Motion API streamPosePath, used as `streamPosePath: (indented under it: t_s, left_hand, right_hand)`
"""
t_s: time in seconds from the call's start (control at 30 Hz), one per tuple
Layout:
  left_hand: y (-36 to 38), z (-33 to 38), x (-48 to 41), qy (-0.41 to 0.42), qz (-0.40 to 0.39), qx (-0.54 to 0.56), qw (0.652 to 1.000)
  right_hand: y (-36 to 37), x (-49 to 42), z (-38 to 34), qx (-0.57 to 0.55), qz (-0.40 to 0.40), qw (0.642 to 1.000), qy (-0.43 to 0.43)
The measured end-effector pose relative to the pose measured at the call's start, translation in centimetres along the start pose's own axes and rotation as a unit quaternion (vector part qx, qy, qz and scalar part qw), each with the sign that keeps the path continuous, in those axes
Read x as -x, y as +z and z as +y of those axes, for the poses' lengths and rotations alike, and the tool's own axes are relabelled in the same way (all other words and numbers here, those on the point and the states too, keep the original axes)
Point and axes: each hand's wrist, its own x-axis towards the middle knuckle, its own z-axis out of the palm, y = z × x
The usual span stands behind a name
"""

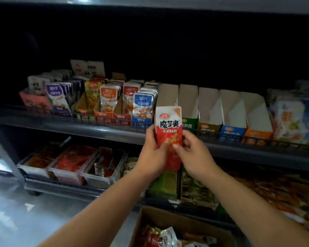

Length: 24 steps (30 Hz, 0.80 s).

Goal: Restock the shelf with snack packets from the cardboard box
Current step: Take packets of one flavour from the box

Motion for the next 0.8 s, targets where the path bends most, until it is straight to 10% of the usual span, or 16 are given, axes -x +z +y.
streamPosePath:
  t_s: [0.8]
  left_hand:
    - [-1.8, 6.5, -13.0, 0.174, 0.027, -0.187, 0.966]
  right_hand:
    - [-2.6, -13.6, -5.7, 0.120, 0.119, 0.968, -0.183]
